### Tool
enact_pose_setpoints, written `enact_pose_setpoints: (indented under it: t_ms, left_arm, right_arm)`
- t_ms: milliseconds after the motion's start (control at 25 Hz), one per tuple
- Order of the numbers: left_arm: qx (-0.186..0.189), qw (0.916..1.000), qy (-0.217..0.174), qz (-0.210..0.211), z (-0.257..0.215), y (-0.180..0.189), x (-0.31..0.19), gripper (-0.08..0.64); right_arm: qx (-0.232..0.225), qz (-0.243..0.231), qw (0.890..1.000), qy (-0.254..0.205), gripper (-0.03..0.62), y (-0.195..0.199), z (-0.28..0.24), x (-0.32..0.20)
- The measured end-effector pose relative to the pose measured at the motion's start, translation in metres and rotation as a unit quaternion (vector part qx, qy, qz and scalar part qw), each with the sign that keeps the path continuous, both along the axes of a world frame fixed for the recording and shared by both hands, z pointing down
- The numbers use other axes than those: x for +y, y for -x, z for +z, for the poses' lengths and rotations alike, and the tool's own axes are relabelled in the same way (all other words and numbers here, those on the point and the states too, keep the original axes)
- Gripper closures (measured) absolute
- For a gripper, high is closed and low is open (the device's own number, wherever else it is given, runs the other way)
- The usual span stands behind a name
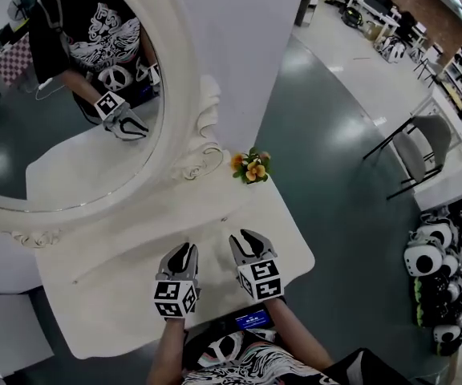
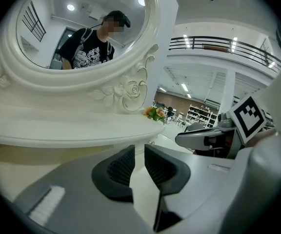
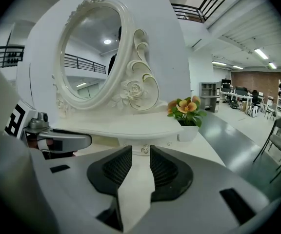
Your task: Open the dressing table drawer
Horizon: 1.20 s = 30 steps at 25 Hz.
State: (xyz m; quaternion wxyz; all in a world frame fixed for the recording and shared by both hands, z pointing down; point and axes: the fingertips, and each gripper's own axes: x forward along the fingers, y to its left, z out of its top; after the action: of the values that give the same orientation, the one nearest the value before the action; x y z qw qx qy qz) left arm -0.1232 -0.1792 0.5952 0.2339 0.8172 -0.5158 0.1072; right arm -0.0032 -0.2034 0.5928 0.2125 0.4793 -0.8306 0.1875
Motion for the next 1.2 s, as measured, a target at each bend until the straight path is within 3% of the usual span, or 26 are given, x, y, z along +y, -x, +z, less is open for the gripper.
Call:
enact_pose_setpoints:
  t_ms: [680,880,1200]
  left_arm:
    - [0.009,0.9989,0.046,-0.011,0.038,-0.003,-0.026,0.517]
    - [0.008,0.9983,0.055,-0.02,0.043,0.001,-0.023,0.517]
    - [0.004,0.9982,0.054,-0.027,0.042,0.008,-0.019,0.52]
  right_arm:
    - [0.003,-0.039,0.999,0.025,0.456,0.029,0.049,-0.051]
    - [0.022,-0.043,0.998,0.03,0.491,0.031,0.058,-0.057]
    - [0.033,-0.049,0.998,0.032,0.492,0.03,0.058,-0.053]
